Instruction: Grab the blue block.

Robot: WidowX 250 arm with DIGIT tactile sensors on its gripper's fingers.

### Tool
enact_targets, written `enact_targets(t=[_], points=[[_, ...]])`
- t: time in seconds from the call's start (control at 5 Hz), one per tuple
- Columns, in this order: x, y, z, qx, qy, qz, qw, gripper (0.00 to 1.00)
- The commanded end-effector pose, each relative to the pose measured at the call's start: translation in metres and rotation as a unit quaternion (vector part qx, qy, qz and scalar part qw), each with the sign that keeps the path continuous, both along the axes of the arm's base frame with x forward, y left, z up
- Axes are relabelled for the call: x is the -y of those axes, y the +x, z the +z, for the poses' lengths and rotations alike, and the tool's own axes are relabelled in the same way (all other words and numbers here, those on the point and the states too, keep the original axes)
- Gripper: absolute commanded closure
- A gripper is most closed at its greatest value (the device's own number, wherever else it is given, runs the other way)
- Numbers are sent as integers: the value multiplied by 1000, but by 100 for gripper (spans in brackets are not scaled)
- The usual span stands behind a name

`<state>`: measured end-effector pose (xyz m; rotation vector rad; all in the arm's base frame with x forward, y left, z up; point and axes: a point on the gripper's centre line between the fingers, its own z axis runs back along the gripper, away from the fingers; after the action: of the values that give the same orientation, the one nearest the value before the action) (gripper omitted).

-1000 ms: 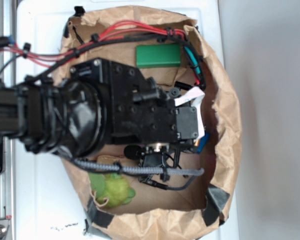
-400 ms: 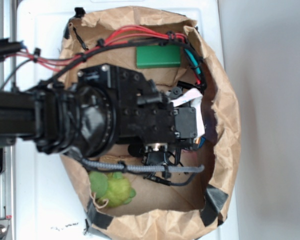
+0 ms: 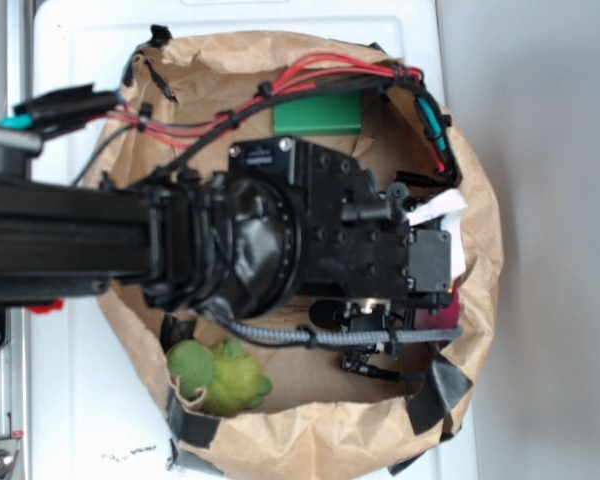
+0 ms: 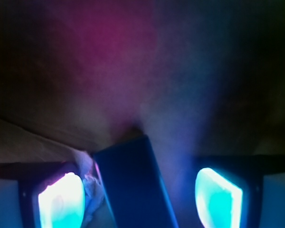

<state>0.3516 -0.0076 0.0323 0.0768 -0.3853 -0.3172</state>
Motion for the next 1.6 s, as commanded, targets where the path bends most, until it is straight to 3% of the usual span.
enact_targets(t=[0.0, 0.2, 0.4, 0.6, 1.0, 1.2, 1.4], points=[[7, 3, 3, 6, 11, -11, 1000, 100], [5, 2, 4, 9, 16, -13, 1000, 100], [-7, 2, 3, 6, 41, 4, 999, 100], [-20, -8, 16, -15, 37, 34, 999, 100], [-21, -29, 99, -88, -38, 138, 986, 100], [-50, -23, 125, -133, -42, 178, 974, 100], [-65, -23, 141, -154, -53, 192, 968, 100]])
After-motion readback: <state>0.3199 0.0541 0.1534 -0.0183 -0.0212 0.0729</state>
